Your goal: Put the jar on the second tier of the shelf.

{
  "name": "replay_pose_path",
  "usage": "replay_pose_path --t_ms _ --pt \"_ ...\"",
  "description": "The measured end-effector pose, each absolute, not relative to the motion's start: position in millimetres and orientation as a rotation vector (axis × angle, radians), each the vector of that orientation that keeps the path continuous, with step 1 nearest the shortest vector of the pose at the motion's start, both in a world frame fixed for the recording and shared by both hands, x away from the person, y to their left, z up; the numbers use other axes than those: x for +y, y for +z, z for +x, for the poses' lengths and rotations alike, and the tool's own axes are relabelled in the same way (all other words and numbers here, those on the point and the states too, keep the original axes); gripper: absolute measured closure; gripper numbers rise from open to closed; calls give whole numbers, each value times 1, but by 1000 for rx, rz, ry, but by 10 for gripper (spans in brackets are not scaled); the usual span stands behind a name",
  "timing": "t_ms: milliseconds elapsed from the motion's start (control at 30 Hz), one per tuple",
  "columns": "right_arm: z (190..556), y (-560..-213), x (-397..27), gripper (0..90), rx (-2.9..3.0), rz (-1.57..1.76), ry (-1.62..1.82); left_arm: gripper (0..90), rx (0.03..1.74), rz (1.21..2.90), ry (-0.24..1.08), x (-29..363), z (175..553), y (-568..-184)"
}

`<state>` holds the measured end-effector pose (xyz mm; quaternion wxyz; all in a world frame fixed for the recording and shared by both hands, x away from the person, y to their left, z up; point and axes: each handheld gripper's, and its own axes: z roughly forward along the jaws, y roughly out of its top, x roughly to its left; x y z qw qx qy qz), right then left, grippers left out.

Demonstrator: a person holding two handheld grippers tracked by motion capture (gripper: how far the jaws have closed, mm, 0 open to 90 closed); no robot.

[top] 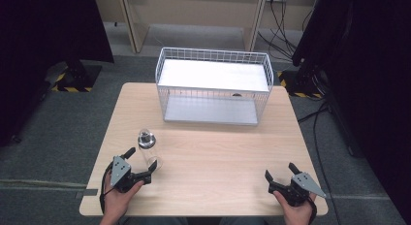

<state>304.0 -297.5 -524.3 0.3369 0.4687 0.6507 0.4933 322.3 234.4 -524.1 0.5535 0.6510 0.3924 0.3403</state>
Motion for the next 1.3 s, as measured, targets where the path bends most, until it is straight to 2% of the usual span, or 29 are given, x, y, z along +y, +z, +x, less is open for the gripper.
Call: replay_pose_path --t_ms 433,633,1300 --pt "305 -524 -298 34 1692 1231 1295 165 898 1568 792 227 336 -524" --pt "305 -524 -298 34 1692 1232 1297 311 899 1549 789 228 338 -527" --pt "306 -524 -298 37 1700 1223 1295 320 889 1511 759 227 339 -518"
